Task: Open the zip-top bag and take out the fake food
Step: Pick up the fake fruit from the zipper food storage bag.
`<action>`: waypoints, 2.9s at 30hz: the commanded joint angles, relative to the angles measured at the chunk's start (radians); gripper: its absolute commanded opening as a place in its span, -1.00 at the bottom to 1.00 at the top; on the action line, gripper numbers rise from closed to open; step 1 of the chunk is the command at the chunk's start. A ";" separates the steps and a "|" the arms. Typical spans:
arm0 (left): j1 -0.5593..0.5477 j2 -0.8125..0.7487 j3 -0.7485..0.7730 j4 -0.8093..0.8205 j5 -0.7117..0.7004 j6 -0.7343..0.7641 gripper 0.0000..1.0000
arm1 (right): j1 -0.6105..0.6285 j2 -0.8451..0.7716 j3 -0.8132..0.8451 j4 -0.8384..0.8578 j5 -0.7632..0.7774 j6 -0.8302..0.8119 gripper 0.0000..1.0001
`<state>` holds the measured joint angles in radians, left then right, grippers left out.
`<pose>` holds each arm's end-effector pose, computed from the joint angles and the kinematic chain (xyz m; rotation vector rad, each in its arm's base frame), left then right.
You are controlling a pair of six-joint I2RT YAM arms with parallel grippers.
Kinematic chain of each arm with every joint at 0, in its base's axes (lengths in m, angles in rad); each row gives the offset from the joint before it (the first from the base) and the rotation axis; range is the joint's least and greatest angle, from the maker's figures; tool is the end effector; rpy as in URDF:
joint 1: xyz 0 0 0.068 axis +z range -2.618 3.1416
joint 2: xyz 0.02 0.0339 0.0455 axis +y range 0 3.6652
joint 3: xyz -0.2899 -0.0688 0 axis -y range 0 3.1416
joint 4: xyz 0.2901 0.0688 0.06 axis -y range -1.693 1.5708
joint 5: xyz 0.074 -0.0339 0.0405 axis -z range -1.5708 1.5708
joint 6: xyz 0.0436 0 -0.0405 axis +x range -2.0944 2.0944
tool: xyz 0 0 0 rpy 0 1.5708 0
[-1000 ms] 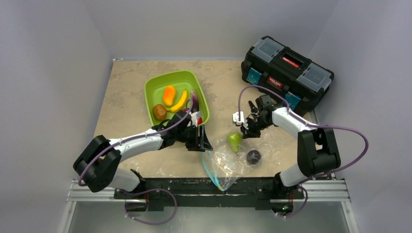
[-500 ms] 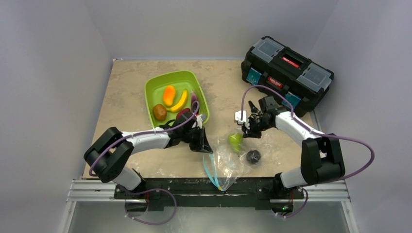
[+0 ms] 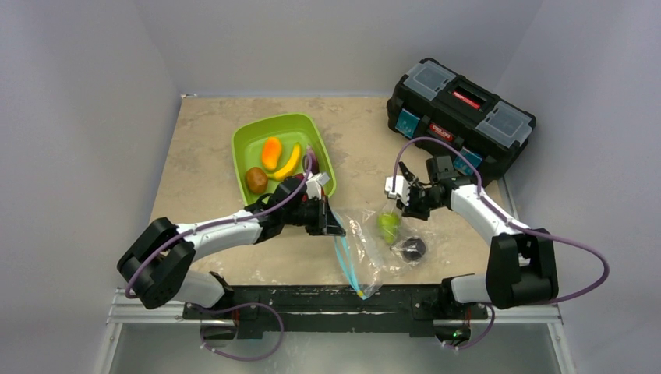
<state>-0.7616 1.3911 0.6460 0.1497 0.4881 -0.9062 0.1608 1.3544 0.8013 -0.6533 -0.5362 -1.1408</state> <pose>0.2140 -0.2323 0.1830 0.1468 2.4834 -1.3815 0.2687 0.0662 0.1911 -1.6455 1.9482 0.3965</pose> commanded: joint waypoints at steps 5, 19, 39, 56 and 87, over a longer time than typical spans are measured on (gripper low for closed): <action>-0.001 0.058 0.017 0.044 0.016 0.010 -1.00 | -0.006 -0.055 -0.010 -0.170 -0.091 -0.121 -0.70; -0.002 0.063 0.039 0.015 0.037 0.038 -1.00 | -0.003 -0.115 0.144 -0.441 -0.199 -0.479 0.09; -0.002 0.111 0.081 -0.037 0.057 0.075 -1.00 | 0.125 0.113 0.031 -0.207 -0.009 -0.464 -0.54; -0.002 0.142 0.108 -0.058 0.073 0.107 -1.00 | 0.296 0.026 0.059 -0.231 -0.066 -0.322 -0.22; -0.002 0.192 0.216 -0.053 0.115 0.167 -1.00 | 0.390 0.047 -0.022 -0.052 0.030 -0.155 -0.19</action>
<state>-0.7616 1.5753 0.8181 0.0868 0.5858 -0.7780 0.5297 1.3819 0.7979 -0.8204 -0.5632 -1.3869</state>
